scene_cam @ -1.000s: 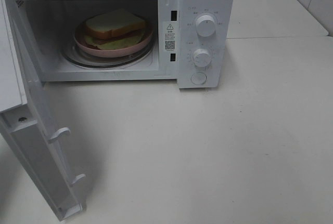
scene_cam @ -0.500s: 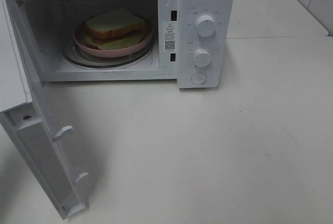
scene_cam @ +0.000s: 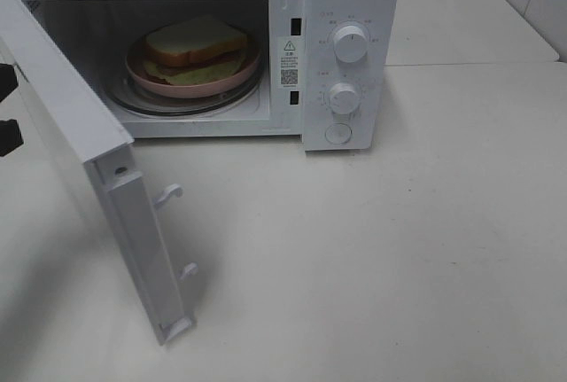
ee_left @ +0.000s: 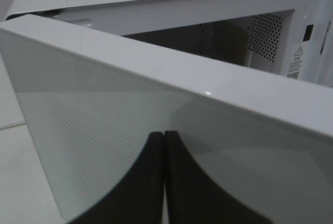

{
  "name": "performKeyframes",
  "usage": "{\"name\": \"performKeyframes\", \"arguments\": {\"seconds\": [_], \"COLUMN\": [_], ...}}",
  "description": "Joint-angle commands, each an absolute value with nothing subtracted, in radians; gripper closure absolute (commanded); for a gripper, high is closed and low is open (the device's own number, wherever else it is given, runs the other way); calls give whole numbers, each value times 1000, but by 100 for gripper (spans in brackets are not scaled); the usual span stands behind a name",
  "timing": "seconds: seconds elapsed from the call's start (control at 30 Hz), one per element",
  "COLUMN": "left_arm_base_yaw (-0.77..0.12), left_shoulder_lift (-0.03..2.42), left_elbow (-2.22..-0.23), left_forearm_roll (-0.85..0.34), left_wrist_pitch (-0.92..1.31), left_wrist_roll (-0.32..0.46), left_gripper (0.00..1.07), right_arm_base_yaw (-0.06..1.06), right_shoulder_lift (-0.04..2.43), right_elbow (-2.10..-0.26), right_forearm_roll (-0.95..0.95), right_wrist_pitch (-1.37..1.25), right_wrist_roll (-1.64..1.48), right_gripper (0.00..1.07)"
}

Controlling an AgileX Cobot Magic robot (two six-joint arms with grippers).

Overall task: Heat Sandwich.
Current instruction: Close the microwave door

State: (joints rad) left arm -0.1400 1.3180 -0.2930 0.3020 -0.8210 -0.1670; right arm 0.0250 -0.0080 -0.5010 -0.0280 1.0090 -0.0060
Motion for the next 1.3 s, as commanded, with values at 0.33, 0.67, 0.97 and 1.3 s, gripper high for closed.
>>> {"name": "performKeyframes", "arguments": {"seconds": [0.33, 0.67, 0.97, 1.3], "left_arm_base_yaw": [-334, -486, -554, -630], "left_shoulder_lift": [1472, 1626, 1723, 1789], "left_elbow": [-349, -528, -651, -789], "left_forearm_roll": [5, -214, -360, -567], "left_wrist_pitch": [-890, -891, -891, -882], "left_wrist_roll": [29, 186, 288, 515], "left_gripper": [107, 107, 107, 107], "right_arm_base_yaw": [27, 27, 27, 27], "right_shoulder_lift": [-31, -31, -31, -31], "right_elbow": [-500, -500, -500, -500], "right_forearm_roll": [-29, -29, -29, -28], "right_wrist_pitch": [997, 997, 997, 997], "right_wrist_roll": [0, 0, 0, 5], "right_gripper": [50, 50, 50, 50]}}
